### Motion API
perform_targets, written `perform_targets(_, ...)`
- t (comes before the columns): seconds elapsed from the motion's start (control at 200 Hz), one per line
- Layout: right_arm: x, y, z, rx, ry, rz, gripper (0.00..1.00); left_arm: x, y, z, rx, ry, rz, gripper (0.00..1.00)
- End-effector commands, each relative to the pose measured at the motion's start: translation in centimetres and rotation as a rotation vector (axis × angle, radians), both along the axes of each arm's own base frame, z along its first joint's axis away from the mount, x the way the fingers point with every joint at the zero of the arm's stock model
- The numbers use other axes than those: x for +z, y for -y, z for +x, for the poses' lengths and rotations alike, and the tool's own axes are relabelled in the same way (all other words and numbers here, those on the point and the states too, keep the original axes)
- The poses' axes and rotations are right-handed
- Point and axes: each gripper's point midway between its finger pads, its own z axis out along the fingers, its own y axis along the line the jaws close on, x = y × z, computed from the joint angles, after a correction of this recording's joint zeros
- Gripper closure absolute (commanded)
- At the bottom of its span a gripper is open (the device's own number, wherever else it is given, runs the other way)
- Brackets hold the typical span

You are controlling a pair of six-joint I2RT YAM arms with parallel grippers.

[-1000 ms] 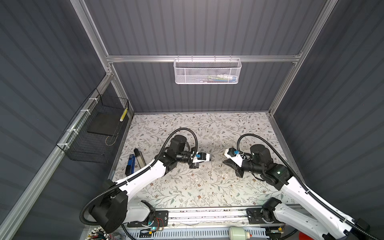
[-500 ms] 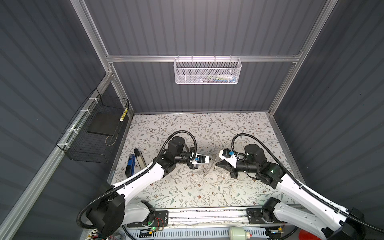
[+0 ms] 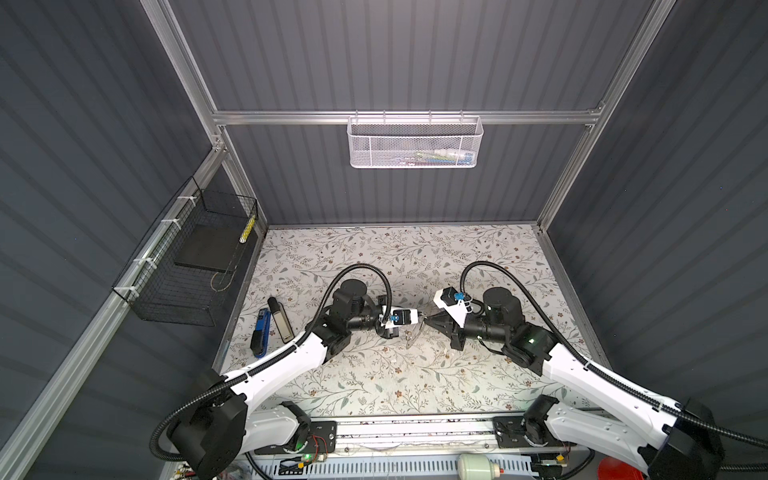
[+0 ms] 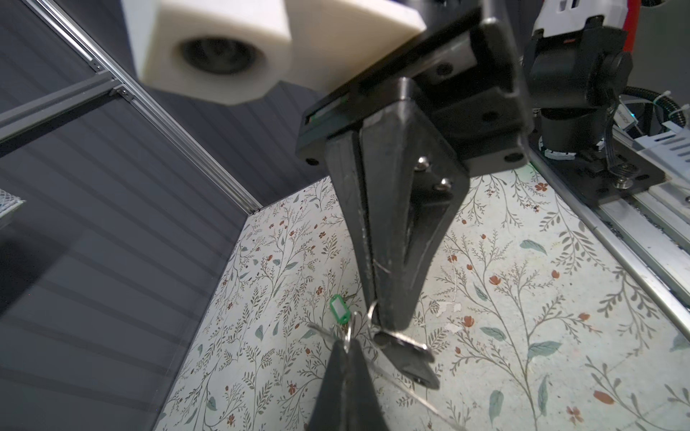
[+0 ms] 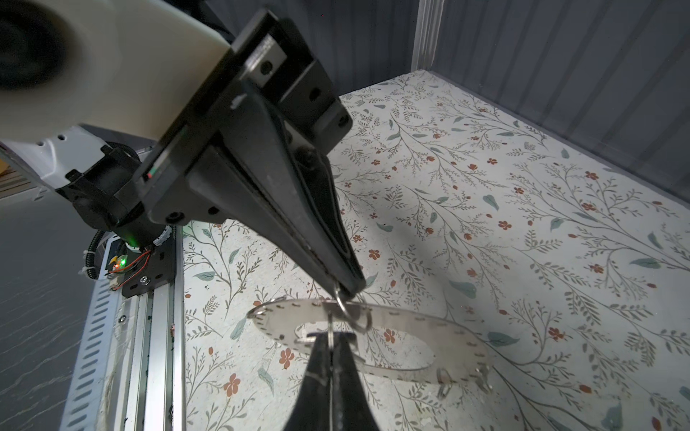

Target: Put the keys on the keyring

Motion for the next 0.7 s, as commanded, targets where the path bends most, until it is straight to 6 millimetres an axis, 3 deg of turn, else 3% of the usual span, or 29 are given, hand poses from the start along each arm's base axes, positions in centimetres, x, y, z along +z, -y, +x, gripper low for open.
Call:
perform_targets(0.0,0.3,0.1,0.7,-0.06,-0.009,0.026,1.0,1.6,-0.1,-0.2,0.011,0.004,-0.053,1.0)
perform_targets(0.695,1.2,0.5,1.2,-0.108,0.047,0.053,1.0,1.3,0.0,0.5,0.052,-0.051,-0.022,1.0)
